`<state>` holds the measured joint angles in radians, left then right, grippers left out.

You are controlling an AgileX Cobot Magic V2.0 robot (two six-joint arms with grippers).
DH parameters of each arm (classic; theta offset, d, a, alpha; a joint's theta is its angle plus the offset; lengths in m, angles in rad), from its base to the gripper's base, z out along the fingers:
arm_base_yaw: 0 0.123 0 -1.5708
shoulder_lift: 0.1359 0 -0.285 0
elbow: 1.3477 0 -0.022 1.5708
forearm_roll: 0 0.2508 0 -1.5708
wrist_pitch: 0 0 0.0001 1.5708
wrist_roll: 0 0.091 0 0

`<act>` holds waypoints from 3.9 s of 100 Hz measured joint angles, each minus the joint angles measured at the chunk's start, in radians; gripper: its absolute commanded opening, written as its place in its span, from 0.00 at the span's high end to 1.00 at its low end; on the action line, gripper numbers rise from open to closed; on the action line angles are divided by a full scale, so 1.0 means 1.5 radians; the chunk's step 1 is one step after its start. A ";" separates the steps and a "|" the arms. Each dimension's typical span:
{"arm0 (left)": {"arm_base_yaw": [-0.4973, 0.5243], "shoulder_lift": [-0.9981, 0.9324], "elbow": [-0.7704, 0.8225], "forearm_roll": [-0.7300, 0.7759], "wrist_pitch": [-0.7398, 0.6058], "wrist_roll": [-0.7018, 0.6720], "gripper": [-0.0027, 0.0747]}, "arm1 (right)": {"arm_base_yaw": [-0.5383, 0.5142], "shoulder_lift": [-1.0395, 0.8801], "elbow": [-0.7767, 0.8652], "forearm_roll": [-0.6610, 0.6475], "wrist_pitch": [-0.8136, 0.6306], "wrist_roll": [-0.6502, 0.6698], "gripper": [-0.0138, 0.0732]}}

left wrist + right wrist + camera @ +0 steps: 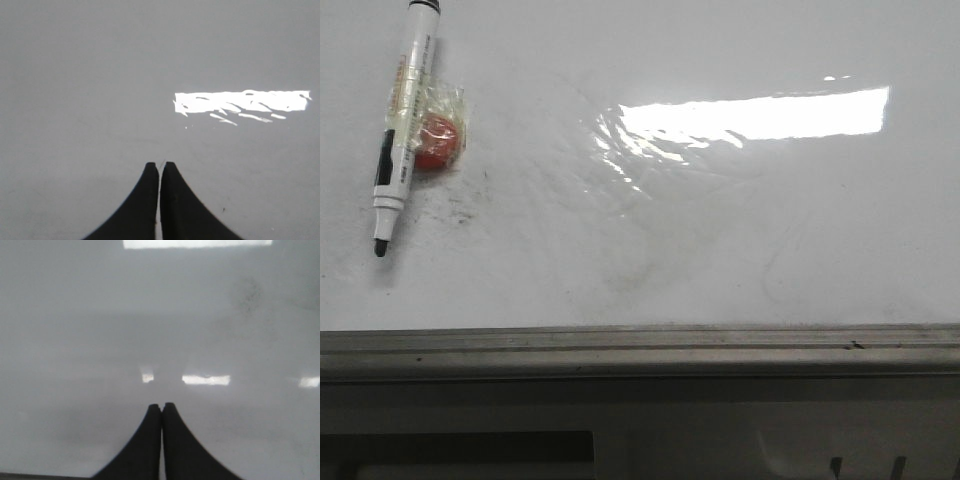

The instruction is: Write number 8 on whiteboard

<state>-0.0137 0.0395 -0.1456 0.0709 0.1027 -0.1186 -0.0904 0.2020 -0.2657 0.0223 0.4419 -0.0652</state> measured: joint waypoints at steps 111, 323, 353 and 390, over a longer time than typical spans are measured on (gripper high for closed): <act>-0.309 0.406 -0.041 0.139 -0.286 -0.115 0.41 | 0.002 0.025 0.007 0.002 -0.050 0.002 0.91; -0.480 0.663 -0.107 0.422 -0.435 -0.119 0.99 | 0.636 0.466 -0.254 0.076 -0.121 -0.012 0.41; -0.480 0.663 -0.107 0.452 -0.440 -0.119 0.99 | 0.670 0.543 -0.302 0.080 -0.181 -0.012 0.56; -0.480 0.663 -0.107 0.460 -0.456 -0.119 0.57 | 0.675 0.548 -0.307 0.102 -0.185 -0.011 0.92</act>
<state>-0.7336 1.0337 -0.3060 0.7605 -0.5817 -0.2970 0.9216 1.0239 -0.7265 0.1751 0.1640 -0.0811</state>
